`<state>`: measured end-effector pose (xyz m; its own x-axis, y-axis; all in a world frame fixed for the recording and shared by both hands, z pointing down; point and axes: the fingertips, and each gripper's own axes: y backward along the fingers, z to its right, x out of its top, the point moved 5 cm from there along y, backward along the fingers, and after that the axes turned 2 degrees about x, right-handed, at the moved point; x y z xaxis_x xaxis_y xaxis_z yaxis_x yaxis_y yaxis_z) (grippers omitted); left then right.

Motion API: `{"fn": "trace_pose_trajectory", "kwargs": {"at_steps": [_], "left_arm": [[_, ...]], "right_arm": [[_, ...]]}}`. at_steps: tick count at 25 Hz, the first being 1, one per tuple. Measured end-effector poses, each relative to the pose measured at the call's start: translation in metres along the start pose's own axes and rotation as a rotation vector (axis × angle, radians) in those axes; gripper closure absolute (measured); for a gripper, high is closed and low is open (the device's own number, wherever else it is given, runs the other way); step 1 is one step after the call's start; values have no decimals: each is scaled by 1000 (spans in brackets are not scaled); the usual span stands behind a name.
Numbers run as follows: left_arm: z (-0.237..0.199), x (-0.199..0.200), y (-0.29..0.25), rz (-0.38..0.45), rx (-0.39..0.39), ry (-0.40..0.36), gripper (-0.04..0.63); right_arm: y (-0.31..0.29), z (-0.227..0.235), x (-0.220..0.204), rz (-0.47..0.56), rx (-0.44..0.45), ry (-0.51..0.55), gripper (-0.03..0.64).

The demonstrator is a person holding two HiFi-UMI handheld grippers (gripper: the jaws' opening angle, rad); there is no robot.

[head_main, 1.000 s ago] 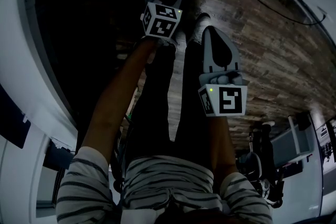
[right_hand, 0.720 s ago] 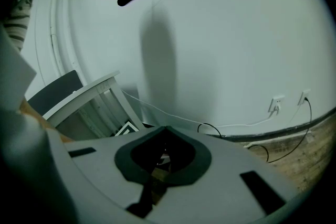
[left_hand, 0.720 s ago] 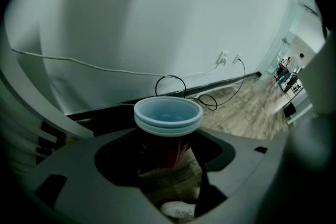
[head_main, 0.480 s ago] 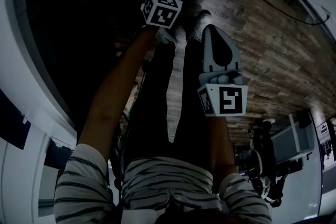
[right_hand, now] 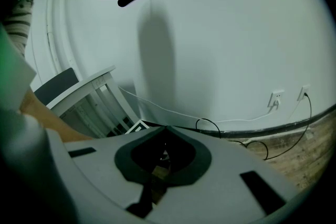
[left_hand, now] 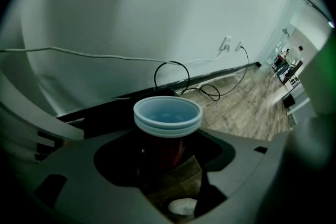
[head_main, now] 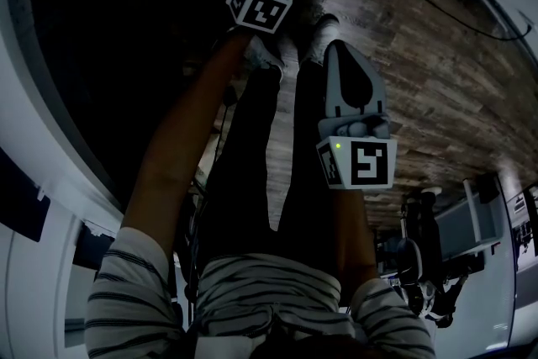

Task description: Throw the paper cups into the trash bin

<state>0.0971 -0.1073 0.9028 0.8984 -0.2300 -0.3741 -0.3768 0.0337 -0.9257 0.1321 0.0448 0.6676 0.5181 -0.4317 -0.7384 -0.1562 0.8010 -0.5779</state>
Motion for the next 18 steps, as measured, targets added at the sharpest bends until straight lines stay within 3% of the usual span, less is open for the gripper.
{"fn": "trace_pose_trajectory", "kwargs": {"at_steps": [18], "left_arm": [[-17, -4, -37, -67, 12, -29, 296]], "right_arm": [[-12, 3, -11, -20, -3, -11, 606]]}}
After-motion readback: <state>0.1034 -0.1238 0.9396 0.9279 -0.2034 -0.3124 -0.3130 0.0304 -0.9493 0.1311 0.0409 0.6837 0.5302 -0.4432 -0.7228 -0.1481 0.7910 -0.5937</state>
